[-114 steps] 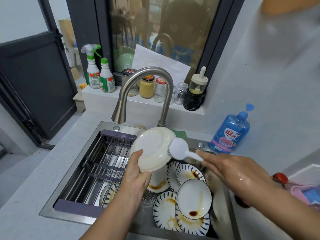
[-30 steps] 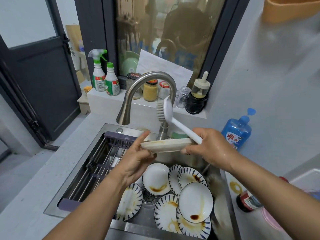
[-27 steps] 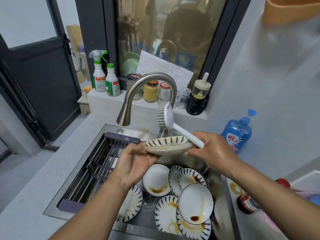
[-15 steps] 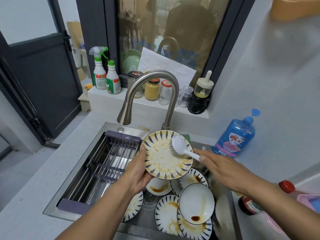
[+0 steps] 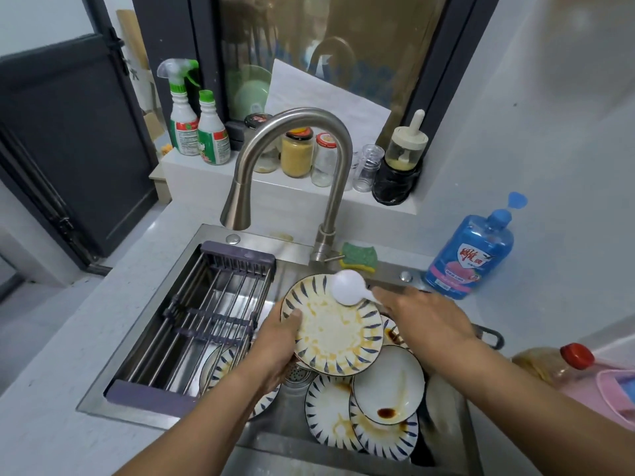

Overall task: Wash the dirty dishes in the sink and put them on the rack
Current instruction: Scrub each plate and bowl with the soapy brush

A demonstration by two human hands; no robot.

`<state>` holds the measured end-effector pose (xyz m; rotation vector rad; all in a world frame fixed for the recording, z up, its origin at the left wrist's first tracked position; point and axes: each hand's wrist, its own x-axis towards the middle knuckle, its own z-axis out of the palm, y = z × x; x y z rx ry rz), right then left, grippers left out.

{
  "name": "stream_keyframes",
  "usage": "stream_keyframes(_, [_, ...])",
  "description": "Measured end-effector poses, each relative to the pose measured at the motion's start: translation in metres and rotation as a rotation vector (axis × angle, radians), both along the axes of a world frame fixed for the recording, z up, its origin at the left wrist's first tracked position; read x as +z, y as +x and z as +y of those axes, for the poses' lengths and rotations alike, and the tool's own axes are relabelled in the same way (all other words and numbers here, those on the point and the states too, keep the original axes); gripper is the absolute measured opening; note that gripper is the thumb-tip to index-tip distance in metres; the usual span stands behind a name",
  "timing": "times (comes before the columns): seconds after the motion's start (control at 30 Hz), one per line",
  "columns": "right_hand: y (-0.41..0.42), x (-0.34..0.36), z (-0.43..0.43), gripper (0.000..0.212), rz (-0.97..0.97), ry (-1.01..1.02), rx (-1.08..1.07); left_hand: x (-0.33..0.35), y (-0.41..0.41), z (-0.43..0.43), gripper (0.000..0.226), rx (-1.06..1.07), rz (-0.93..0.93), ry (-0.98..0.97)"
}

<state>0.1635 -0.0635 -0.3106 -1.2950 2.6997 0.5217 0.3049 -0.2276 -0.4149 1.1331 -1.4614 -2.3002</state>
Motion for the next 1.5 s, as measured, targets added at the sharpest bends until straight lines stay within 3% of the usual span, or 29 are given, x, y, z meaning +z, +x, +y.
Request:
stream_keyframes(0.13, [0.006, -0.015, 0.014, 0.047, -0.219, 0.155, -0.057, -0.016, -0.004, 0.014, 0.019, 0.134, -0.087, -0.143])
stream_keyframes(0.3, [0.013, -0.032, 0.001, 0.037, -0.577, 0.102, -0.008, -0.031, -0.017, 0.032, 0.028, 0.319, -0.088, -0.004])
stream_keyframes(0.4, [0.008, -0.037, -0.014, 0.038, -0.517, 0.040, 0.051, -0.045, -0.022, 0.031, 0.039, 0.339, -0.115, 0.045])
stream_keyframes(0.5, [-0.005, -0.044, -0.018, 0.038, -0.413, 0.059, 0.062, -0.065, -0.017, 0.030, 0.066, 0.323, -0.119, 0.069])
stream_keyframes(0.63, [-0.023, -0.051, -0.006, 0.037, -0.349, 0.112, 0.033, -0.078, -0.007, 0.036, 0.042, 0.455, -0.123, 0.180])
stream_keyframes(0.7, [-0.026, -0.055, 0.000, 0.036, -0.354, 0.040, -0.012, -0.088, -0.006, 0.045, 0.032, 0.562, -0.152, 0.305])
stream_keyframes(0.8, [-0.023, -0.059, 0.000, 0.036, -0.461, -0.138, -0.080, -0.094, -0.015, 0.067, 0.031, 0.730, -0.198, 0.569])
stream_keyframes(0.9, [-0.022, -0.064, -0.006, 0.034, -0.481, -0.184, -0.094, -0.099, -0.028, 0.080, 0.045, 0.906, -0.161, 0.780])
stream_keyframes(1.0, [-0.023, -0.072, -0.012, 0.033, -0.500, -0.200, -0.105, -0.114, -0.044, 0.079, 0.050, 1.031, -0.210, 0.817])
stream_keyframes(1.23, [-0.019, -0.088, -0.028, 0.031, -0.492, -0.099, -0.010, -0.177, -0.045, 0.070, 0.065, 1.056, -0.376, 0.754])
stream_keyframes(1.37, [-0.014, -0.097, -0.038, 0.029, -0.526, -0.042, 0.000, -0.199, -0.041, 0.061, 0.059, 1.161, -0.321, 0.839])
stream_keyframes(1.5, [-0.010, -0.106, -0.047, 0.034, -0.575, -0.031, 0.001, -0.195, -0.038, 0.050, 0.043, 1.213, -0.367, 0.790])
